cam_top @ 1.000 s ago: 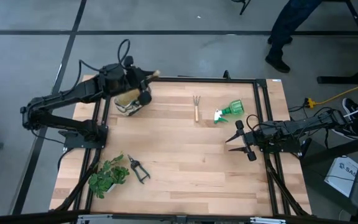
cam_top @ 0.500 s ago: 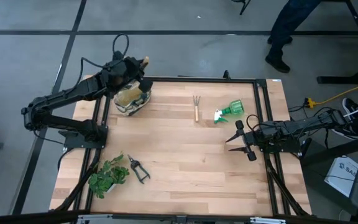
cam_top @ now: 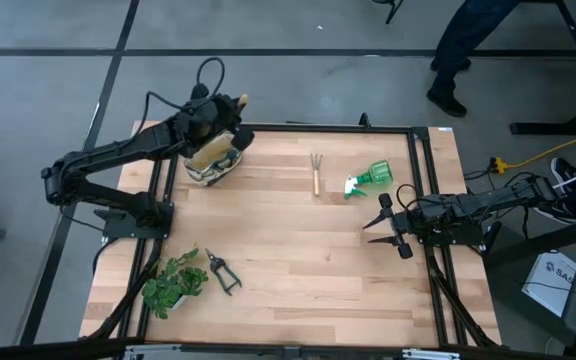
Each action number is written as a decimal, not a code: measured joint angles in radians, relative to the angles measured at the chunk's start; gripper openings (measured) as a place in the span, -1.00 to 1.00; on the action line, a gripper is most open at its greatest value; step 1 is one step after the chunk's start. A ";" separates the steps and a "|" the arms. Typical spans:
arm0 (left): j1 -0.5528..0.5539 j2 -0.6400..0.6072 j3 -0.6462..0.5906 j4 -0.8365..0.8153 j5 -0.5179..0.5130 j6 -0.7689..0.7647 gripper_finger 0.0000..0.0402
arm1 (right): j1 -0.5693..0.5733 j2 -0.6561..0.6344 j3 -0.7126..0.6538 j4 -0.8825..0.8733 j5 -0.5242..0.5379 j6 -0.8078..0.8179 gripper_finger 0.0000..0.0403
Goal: Pick & Place Garden tools in Gardening bag
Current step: Put the trowel into the gardening bag
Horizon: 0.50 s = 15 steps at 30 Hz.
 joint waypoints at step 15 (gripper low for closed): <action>-0.015 0.001 0.000 0.004 0.084 -0.027 -0.71 | 0.000 0.000 0.000 0.000 0.000 0.000 -0.04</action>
